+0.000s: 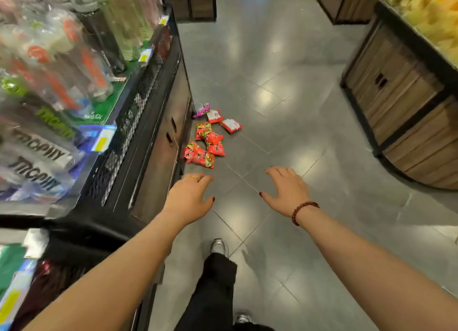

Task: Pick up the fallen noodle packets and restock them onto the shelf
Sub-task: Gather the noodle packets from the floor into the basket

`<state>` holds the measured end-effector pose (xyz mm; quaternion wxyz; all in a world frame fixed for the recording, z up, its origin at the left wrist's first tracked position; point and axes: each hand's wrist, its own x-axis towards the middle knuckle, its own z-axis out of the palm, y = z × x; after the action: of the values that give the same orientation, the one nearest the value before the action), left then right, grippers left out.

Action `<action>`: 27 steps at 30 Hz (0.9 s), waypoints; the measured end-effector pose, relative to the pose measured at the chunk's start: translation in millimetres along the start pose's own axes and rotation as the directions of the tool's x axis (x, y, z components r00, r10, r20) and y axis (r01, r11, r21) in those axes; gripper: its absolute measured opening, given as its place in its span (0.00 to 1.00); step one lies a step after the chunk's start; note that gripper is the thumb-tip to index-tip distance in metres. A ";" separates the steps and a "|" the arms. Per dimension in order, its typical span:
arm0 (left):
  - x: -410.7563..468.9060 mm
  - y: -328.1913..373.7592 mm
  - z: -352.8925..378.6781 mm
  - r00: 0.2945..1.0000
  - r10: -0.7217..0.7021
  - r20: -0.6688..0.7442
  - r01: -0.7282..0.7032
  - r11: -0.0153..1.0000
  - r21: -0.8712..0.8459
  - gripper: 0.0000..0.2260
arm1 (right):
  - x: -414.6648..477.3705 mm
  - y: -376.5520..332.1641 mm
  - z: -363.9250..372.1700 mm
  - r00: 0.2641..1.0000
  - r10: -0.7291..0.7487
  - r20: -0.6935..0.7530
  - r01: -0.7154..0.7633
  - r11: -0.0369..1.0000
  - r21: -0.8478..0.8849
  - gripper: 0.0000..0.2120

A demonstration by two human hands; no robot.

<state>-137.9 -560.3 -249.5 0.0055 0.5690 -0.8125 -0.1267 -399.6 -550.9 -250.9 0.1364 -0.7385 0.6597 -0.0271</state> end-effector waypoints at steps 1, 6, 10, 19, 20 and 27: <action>23.4 -6.2 -2.2 1.000 0.008 -0.005 -0.008 1.000 0.008 0.27 | 23.7 4.6 -2.1 1.000 -0.004 -0.001 0.004 1.000 -0.006 0.28; 146.1 -46.2 -17.8 0.999 0.030 -0.038 -0.030 1.000 0.005 0.22 | 147.0 22.5 -16.1 1.000 0.013 -0.013 -0.014 1.000 -0.027 0.28; 236.0 -70.3 -37.4 1.000 0.028 -0.010 -0.028 0.999 -0.020 0.23 | 233.6 33.3 -33.8 0.999 0.023 0.028 -0.022 0.999 -0.041 0.28; 417.5 -98.2 -62.7 0.999 -0.028 0.027 0.029 0.999 -0.041 0.25 | 421.1 85.3 -61.1 0.996 -0.016 0.089 0.021 0.999 -0.048 0.28; 438.3 -101.2 -62.5 0.999 -0.043 0.024 0.044 0.998 -0.039 0.25 | 445.3 94.3 -63.3 0.995 -0.028 0.100 0.033 0.998 -0.050 0.29; 569.2 -110.7 -70.5 0.973 -0.227 0.047 0.231 0.970 -0.077 0.24 | 608.4 152.7 -88.5 0.970 -0.142 0.197 0.161 0.983 -0.084 0.27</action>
<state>-225.5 -1137.0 -281.7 -0.0012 0.6557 -0.7355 -0.1705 -488.9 -1177.0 -287.2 0.1595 -0.7918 0.5858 0.0660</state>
